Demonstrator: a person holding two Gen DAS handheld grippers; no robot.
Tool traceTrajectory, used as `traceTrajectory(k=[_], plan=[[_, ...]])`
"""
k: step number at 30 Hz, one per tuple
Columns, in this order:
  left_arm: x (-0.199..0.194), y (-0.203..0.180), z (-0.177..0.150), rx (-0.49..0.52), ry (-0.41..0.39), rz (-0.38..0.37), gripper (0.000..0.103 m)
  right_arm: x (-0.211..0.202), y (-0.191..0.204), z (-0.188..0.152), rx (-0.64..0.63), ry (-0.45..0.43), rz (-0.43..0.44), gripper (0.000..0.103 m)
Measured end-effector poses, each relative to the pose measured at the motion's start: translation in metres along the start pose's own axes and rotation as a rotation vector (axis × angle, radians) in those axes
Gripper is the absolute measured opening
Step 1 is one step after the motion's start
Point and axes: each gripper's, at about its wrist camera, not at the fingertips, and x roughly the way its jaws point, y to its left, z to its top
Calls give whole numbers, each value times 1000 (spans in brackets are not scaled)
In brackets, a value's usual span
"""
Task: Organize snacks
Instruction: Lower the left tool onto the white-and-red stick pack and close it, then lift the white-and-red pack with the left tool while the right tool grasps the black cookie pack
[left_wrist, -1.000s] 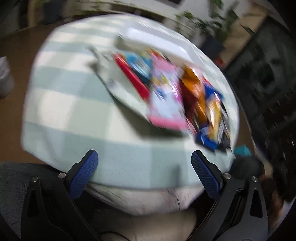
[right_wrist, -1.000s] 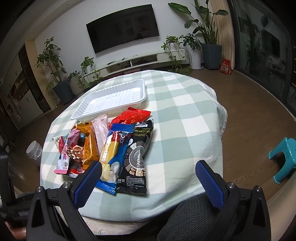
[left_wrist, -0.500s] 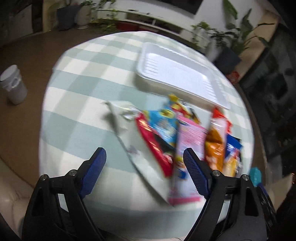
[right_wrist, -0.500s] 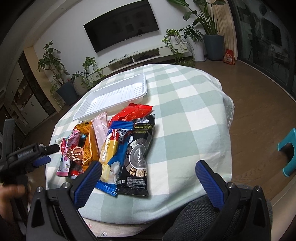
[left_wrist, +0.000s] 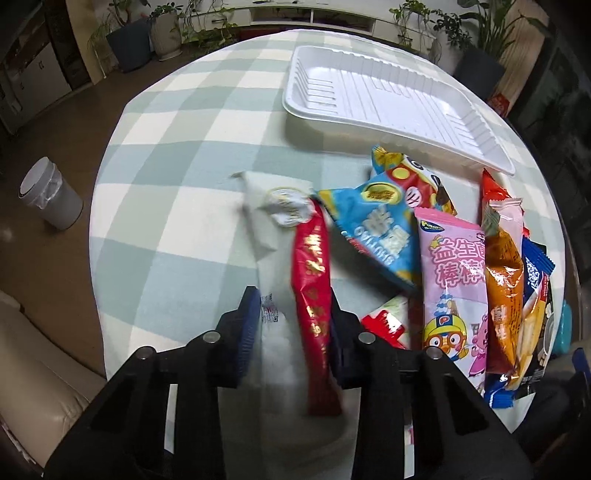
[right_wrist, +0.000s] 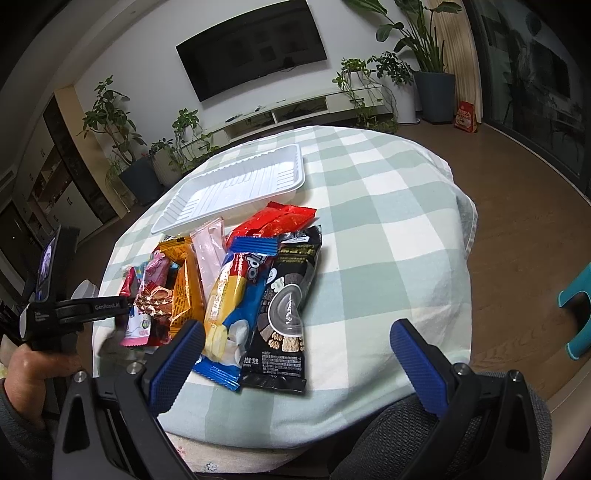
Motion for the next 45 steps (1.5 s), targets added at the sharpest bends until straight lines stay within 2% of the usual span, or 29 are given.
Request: traceTrajectory(k=[2,8,13,16,19,21,26,33,36,39,41,42,45], plan=[[1,5,1,-3,-1,-5,25,0,0,0,-1,-1,-1,103],[0,8,1,40,-2,-17,20,-1,0,0,-13,2,-7,96],[-8,20,-3,19,-19,-88,16,-3,5,1,-38,-10,-21,88],[-12,35,-4,-43,-33,-191,15,0,10,3,-54,8,-15,82],[-17,50,-9,-117,-63,-330,15,2,15,8,-84,17,-27,75],[-17,57,-13,-148,-87,-406,15,8,14,13,-80,37,-40,73],[-24,63,-18,-152,-158,-554,14,34,2,20,-5,162,-53,73],[-20,63,-20,-150,-153,-603,15,61,15,22,-36,215,-81,73],[-20,67,-21,-152,-155,-607,15,72,14,20,-33,245,-96,69],[-20,68,-21,-151,-160,-607,15,72,14,19,-40,231,-104,59],[-21,69,-23,-149,-165,-607,15,72,12,19,-40,228,-102,47],[-22,69,-24,-148,-166,-606,15,73,12,19,-40,229,-99,36],[-23,69,-24,-150,-177,-608,15,71,9,19,-23,227,-80,32]])
